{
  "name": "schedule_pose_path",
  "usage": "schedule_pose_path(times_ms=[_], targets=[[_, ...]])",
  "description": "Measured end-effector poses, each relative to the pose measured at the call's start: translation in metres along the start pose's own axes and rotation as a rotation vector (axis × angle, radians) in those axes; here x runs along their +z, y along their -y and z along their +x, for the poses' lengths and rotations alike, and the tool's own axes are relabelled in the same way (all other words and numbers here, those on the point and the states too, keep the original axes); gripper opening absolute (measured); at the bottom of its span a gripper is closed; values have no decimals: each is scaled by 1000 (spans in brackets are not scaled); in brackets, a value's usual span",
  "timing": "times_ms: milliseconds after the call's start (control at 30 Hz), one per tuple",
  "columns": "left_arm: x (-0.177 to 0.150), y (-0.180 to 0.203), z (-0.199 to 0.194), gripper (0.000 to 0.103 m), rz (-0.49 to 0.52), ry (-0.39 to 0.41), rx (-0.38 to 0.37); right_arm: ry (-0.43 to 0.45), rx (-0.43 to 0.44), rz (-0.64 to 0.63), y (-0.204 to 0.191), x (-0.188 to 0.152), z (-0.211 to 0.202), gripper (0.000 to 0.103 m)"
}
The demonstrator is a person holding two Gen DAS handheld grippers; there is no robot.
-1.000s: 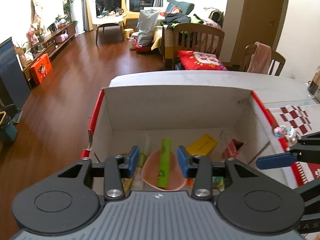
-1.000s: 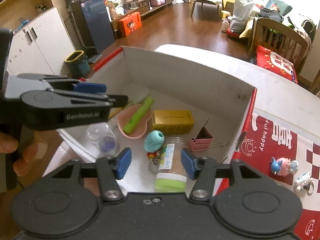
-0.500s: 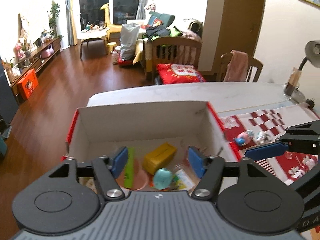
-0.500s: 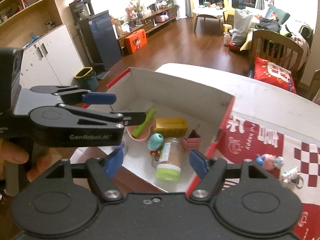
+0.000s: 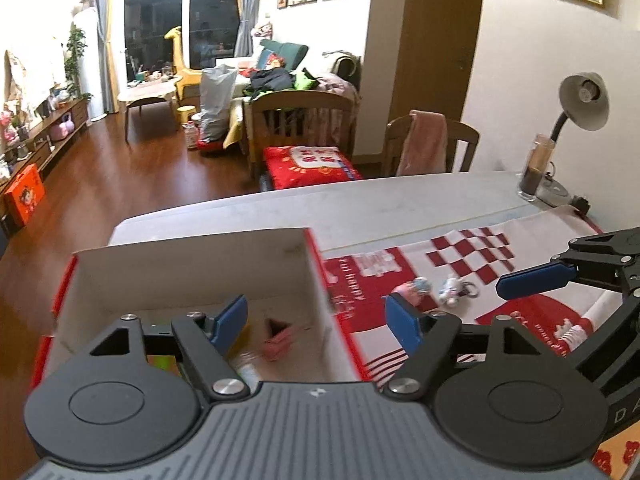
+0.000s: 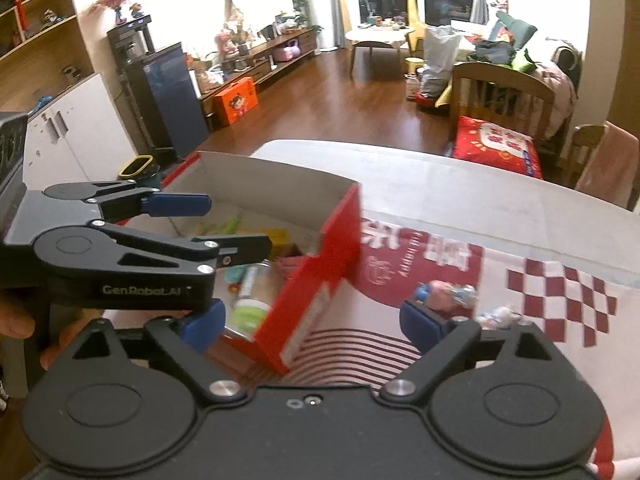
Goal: Organize rigid objects
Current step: 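Withdraw both tools from the shoebox back over the table, then grasp the pink pig figure with left tool while right tool grasps the white rabbit keychain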
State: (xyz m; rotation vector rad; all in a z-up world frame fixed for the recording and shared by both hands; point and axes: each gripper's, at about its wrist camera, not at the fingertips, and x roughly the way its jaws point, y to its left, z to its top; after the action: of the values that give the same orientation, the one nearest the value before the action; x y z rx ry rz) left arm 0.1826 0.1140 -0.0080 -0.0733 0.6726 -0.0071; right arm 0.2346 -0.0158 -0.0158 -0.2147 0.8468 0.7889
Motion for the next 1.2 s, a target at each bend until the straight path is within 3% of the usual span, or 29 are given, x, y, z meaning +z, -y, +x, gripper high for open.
schedule_pose_path(times_ms=[200, 800, 1200], targets=[[4, 35, 13, 82, 2, 10, -2, 6, -49, 29, 34, -12, -11, 103], [-2, 128, 93, 82, 62, -22, 21, -81, -179, 76, 155, -42, -3, 103], [-18, 151, 160, 82, 167, -84, 23, -135, -134, 76, 190, -46, 37, 100]])
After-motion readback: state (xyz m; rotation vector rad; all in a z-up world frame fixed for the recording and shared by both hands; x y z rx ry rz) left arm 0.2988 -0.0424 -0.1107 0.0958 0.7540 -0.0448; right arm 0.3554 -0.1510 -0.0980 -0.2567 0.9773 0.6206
